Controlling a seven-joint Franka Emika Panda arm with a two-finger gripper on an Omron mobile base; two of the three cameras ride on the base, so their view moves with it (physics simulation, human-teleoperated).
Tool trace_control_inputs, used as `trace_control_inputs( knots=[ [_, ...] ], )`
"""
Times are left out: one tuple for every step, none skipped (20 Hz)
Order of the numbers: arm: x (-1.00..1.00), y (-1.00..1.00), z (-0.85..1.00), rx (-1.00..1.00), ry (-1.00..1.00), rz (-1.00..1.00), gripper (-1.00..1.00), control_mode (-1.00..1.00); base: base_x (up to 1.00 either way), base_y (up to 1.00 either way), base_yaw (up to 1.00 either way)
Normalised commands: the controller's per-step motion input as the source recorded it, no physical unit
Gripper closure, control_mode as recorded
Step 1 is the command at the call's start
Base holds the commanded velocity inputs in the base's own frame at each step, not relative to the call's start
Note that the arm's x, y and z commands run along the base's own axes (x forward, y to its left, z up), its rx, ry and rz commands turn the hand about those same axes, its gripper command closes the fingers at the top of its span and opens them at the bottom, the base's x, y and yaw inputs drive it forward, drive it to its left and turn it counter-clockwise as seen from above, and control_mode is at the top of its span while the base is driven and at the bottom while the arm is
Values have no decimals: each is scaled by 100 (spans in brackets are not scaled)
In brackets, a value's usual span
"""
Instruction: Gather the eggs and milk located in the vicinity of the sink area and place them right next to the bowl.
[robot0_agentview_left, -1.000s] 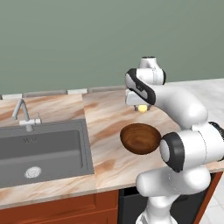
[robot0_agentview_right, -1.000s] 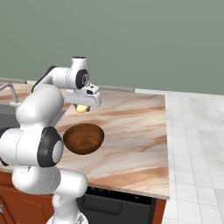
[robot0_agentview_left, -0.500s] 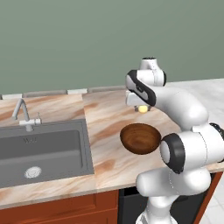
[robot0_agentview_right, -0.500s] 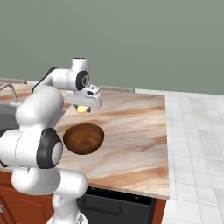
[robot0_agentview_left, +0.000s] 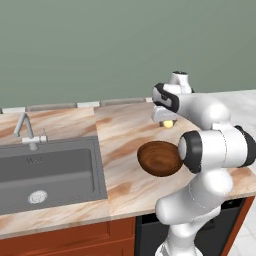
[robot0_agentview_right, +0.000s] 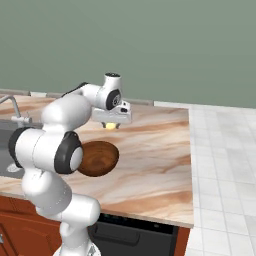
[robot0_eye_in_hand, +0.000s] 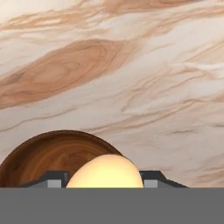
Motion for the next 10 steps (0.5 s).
trace_control_inputs(
  knots=[
    [49,-31,-21,1,-6,14,100,-100,0,0,0],
    [29,-26,-20,0,-11,11,100,-100,0,0,0],
    [11,-23,-26,0,-10,13,100,-100,0,0,0],
    [0,-35,-24,0,-9,14,100,-100,0,0,0],
    [0,-37,-23,0,-8,20,100,-100,0,0,0],
    [-2,-42,-20,0,-4,22,100,-100,0,0,0],
    [-6,-47,-21,0,-2,25,100,-100,0,0,0],
    [-6,-46,-31,0,0,28,100,-100,0,0,0],
    [-18,-53,-23,0,-2,30,100,-100,0,0,0],
    [-26,-49,-17,0,-1,31,100,-100,0,0,0]
  ],
)
